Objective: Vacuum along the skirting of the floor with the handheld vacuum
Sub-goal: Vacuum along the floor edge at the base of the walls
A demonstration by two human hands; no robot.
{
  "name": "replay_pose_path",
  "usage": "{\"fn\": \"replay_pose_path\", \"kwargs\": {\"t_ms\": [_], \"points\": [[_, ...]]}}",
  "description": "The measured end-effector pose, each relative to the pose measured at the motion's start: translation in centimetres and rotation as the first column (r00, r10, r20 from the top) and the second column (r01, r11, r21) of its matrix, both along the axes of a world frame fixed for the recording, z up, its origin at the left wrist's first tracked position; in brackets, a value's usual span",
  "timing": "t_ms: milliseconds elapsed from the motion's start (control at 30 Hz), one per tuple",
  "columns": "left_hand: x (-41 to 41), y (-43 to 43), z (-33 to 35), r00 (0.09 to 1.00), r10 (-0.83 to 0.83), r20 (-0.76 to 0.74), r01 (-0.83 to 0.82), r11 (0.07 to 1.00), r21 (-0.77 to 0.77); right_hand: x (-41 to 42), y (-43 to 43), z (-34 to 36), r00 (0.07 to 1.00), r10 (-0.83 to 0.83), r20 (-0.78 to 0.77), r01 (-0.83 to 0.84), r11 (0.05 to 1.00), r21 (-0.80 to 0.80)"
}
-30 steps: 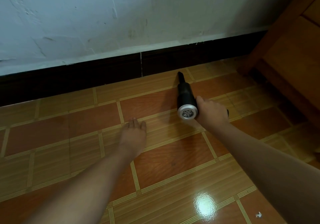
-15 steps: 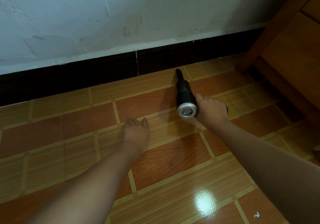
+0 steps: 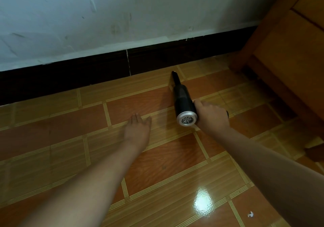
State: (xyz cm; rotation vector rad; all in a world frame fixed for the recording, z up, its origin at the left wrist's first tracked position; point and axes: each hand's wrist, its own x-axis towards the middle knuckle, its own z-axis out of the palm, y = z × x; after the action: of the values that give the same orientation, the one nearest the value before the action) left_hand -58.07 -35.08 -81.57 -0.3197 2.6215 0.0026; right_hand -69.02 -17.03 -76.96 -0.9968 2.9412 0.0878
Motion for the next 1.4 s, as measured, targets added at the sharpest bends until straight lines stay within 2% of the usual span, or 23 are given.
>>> {"fn": "replay_pose_path", "kwargs": {"t_ms": [567, 667, 800, 1033, 1200, 1400], "points": [[-1.2, 0.0, -0.5, 1.000, -0.028, 0.009, 0.028, 0.999, -0.045, -2.5, -0.1, -0.9, 0.994, -0.052, 0.093, 0.063, 0.991, -0.116], [-1.3, 0.0, -0.5, 0.999, -0.032, 0.007, 0.032, 0.998, -0.052, -2.8, 0.2, -0.9, 0.989, -0.100, 0.106, 0.114, 0.984, -0.137], [-1.3, 0.1, -0.6, 0.999, -0.042, 0.013, 0.043, 0.996, -0.079, -3.2, 0.5, -0.5, 0.981, -0.170, 0.098, 0.182, 0.973, -0.140], [-1.5, 0.3, -0.7, 0.999, -0.040, 0.002, 0.040, 0.995, -0.090, -3.6, 0.6, -0.5, 0.976, -0.190, 0.105, 0.203, 0.970, -0.132], [-2.4, 0.8, -0.5, 0.995, -0.096, -0.011, 0.094, 0.988, -0.123, -4.3, 0.7, -0.6, 0.967, -0.228, 0.118, 0.243, 0.960, -0.141], [-2.8, 1.5, -0.4, 0.998, -0.044, -0.038, 0.043, 0.998, -0.039, -4.9, 0.7, -0.6, 0.963, -0.243, 0.118, 0.258, 0.957, -0.133]]}}
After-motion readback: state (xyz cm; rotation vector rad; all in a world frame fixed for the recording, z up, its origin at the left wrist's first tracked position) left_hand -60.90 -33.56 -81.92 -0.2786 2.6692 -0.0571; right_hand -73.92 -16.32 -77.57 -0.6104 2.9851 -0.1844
